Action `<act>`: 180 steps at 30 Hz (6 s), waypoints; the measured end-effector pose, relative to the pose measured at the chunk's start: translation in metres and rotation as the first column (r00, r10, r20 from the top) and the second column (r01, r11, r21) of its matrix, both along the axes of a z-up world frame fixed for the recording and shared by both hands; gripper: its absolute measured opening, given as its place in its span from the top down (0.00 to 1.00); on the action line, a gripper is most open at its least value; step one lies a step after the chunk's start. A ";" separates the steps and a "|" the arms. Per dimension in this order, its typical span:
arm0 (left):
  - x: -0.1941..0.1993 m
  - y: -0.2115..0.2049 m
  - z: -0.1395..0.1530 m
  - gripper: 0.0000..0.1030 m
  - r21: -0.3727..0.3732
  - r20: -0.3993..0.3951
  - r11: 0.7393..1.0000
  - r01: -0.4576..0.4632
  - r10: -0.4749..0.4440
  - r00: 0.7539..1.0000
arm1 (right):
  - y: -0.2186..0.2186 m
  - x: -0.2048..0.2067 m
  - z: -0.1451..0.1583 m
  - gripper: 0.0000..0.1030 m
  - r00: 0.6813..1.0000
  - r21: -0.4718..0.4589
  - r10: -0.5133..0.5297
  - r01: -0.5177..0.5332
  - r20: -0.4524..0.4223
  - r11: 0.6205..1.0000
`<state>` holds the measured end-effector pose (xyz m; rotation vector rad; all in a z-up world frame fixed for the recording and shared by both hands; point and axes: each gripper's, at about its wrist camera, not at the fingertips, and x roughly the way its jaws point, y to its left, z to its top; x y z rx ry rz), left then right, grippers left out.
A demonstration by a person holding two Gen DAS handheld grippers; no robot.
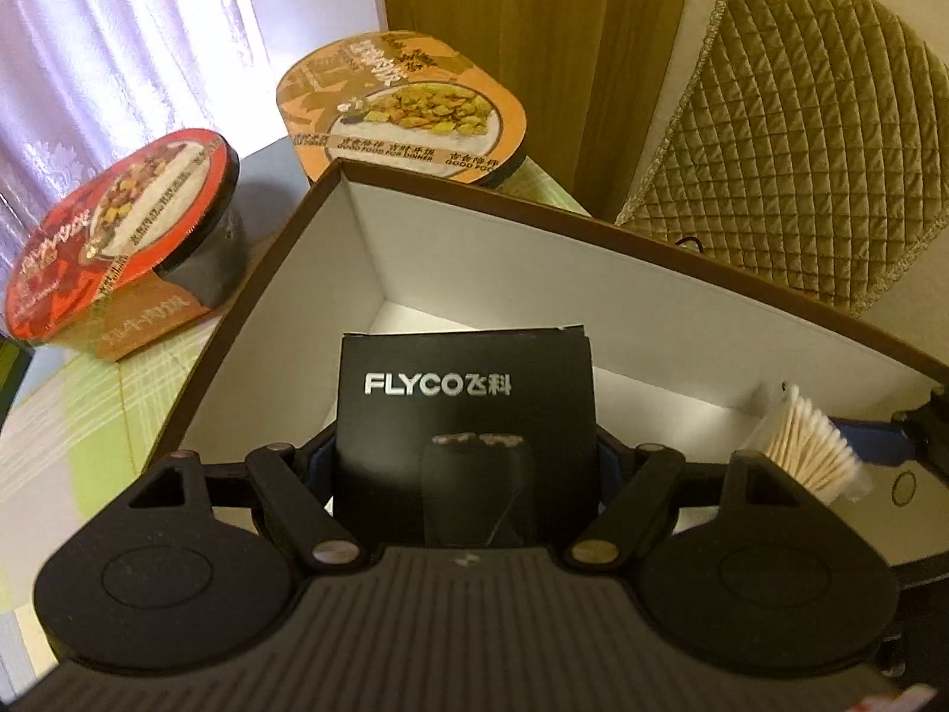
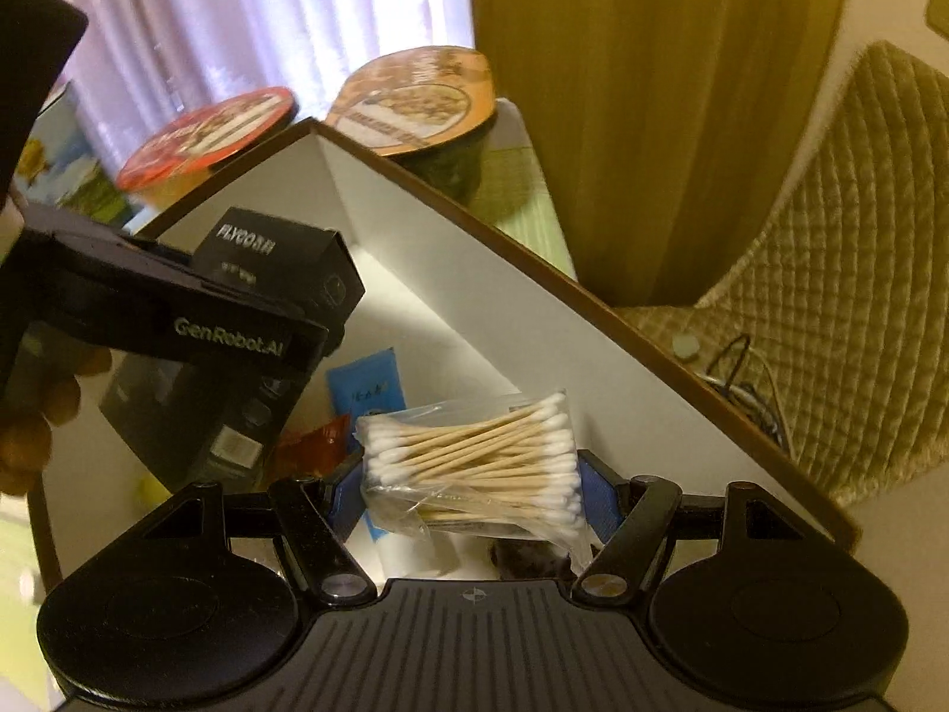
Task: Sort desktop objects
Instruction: 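Lift and carry shaver box in left tool and cotton swab bag in right tool into brown box, then open left tool to drop shaver box while right tool releases swab bag in box, then withdraw both tools from the brown box back over the table, then grasp white small bottle with left tool while right tool grasps green lip gel tube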
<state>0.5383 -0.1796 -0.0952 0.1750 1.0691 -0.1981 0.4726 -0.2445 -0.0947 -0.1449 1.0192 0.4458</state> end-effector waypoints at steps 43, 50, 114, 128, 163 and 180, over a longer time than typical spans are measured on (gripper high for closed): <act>-0.088 0.031 0.044 0.15 0.016 0.062 0.999 0.044 -0.045 0.997 | -0.009 -0.070 0.029 0.02 0.994 0.014 0.047 -0.048 0.098 0.999; -0.117 0.038 0.064 0.13 0.022 0.115 0.999 0.032 -0.034 0.993 | -0.011 -0.094 0.041 0.02 0.991 0.022 0.047 -0.050 0.125 0.999; -0.341 0.121 0.071 0.09 -0.018 0.100 0.994 -0.105 0.107 0.989 | 0.028 -0.270 0.045 0.02 0.984 0.034 0.143 -0.147 0.105 0.989; -0.360 0.152 0.047 0.09 -0.018 0.043 0.980 -0.200 0.201 0.979 | 0.054 -0.274 0.023 0.02 0.978 0.013 0.204 -0.205 0.051 0.979; -0.351 0.260 -0.032 0.09 0.033 -0.080 0.905 -0.423 0.425 0.902 | 0.148 -0.270 -0.083 0.02 0.954 0.078 0.278 -0.270 -0.109 0.960; -0.336 0.290 -0.045 0.09 0.029 -0.097 0.914 -0.404 0.405 0.909 | 0.189 -0.271 -0.091 0.47 0.962 -0.054 0.262 -0.258 0.079 0.965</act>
